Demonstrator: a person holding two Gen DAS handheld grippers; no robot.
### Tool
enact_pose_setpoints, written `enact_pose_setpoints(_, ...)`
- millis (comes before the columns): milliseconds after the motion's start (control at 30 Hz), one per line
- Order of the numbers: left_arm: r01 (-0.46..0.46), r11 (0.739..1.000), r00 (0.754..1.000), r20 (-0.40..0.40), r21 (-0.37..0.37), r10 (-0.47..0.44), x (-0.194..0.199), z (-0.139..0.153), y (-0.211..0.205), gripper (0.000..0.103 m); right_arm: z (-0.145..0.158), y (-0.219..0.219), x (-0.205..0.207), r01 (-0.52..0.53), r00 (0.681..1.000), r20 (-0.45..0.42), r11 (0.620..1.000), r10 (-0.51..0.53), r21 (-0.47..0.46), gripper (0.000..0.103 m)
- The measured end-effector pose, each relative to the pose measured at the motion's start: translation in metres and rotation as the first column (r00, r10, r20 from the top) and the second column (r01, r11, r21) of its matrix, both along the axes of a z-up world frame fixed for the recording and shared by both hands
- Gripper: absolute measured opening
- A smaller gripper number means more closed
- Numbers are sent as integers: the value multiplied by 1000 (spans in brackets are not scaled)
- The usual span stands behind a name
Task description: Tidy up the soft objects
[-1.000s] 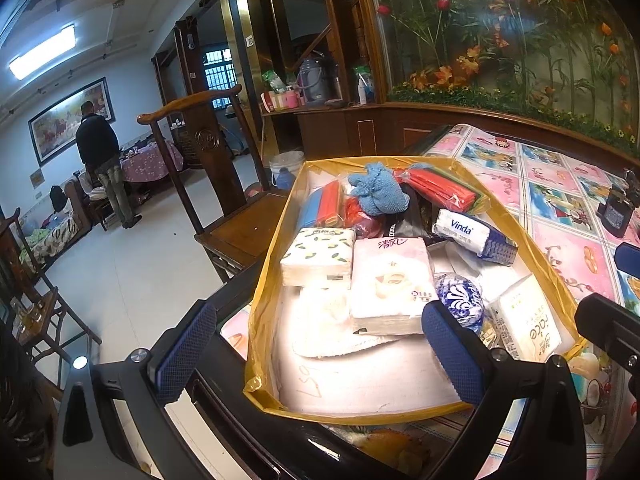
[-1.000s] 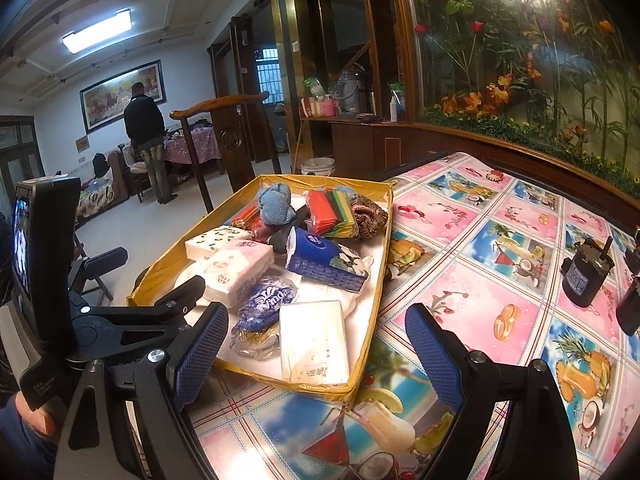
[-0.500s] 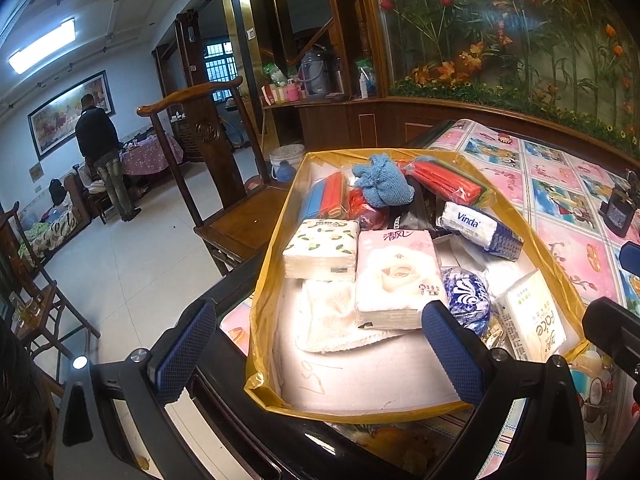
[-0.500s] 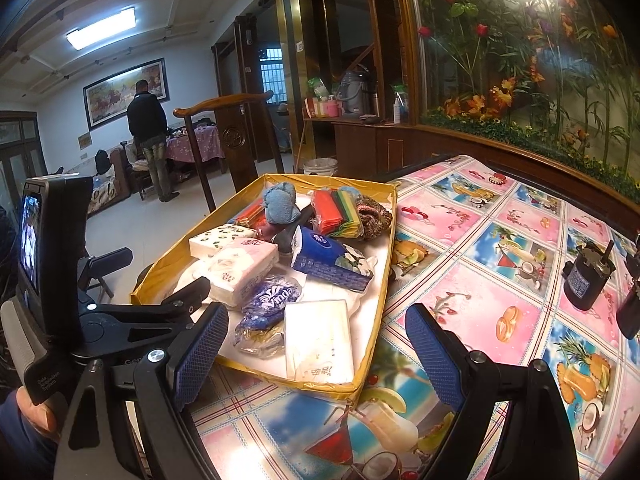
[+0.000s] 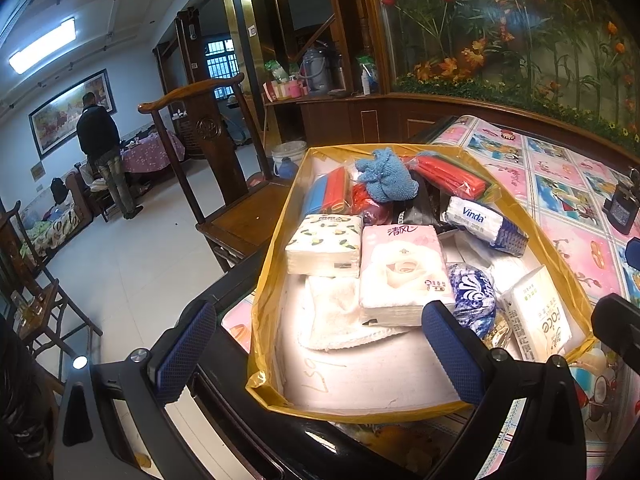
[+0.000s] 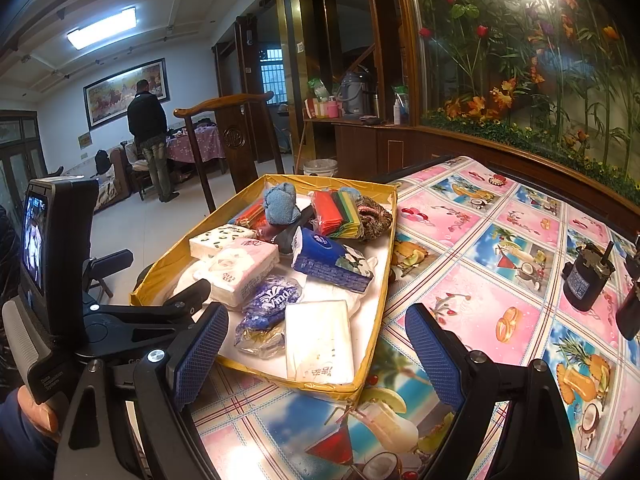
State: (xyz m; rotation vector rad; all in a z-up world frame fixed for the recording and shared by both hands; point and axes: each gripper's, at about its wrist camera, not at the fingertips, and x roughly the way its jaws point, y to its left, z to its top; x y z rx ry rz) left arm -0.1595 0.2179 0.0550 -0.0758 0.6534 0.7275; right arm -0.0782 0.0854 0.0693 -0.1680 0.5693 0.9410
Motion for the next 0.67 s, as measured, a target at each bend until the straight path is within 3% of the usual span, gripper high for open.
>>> enact_pose_setpoints(667,-5,1000,1000,-5,11,5,-4,3,1,103,0,0,-1,0,1000,4,1000,0,2,93)
